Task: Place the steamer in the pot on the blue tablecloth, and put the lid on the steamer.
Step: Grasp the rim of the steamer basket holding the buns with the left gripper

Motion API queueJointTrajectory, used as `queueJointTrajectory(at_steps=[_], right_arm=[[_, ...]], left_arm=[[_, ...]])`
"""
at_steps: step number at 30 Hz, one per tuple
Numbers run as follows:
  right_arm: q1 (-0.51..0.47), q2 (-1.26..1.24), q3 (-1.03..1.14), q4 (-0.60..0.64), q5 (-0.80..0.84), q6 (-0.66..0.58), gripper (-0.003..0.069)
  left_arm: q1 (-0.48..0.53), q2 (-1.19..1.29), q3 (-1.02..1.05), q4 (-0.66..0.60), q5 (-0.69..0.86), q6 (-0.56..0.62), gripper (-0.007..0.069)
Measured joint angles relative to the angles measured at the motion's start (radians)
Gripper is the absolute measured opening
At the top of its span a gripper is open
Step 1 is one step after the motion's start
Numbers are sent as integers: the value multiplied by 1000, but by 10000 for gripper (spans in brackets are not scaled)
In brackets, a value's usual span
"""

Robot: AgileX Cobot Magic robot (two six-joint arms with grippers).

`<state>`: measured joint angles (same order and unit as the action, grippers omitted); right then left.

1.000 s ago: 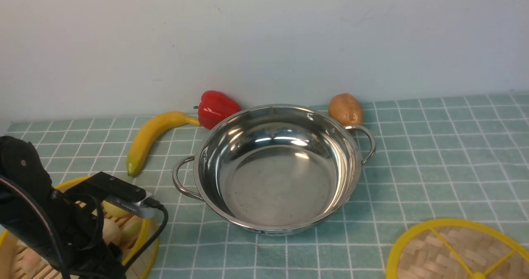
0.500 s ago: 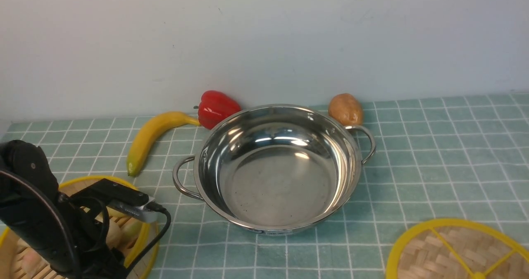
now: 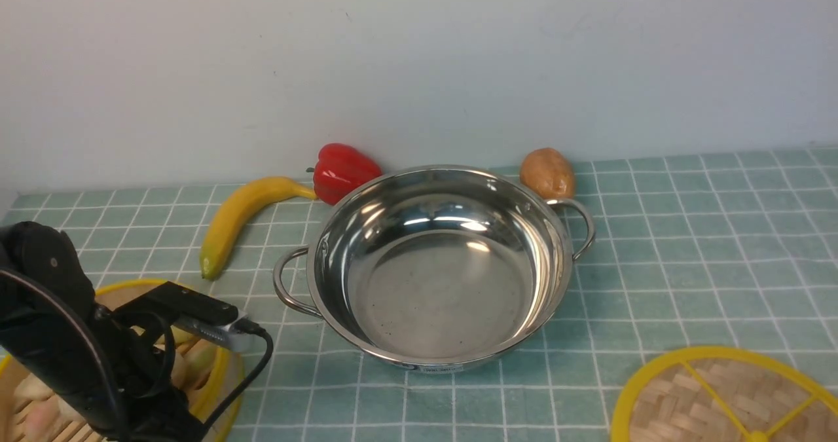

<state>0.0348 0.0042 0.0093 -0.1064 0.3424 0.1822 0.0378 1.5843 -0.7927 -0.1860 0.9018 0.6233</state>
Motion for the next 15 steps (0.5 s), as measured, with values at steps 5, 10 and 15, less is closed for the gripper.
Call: queueJointTrajectory(at_steps=[5,10,15], right_arm=[[0,0,0,0,0,0,243],[0,0,0,0,0,0,243],[0,0,0,0,0,0,243]], left_arm=[[0,0,0,5,2,-21,36],[0,-9,-10,22,26,-30,36],[0,-46,-84,34,132,-41,41]])
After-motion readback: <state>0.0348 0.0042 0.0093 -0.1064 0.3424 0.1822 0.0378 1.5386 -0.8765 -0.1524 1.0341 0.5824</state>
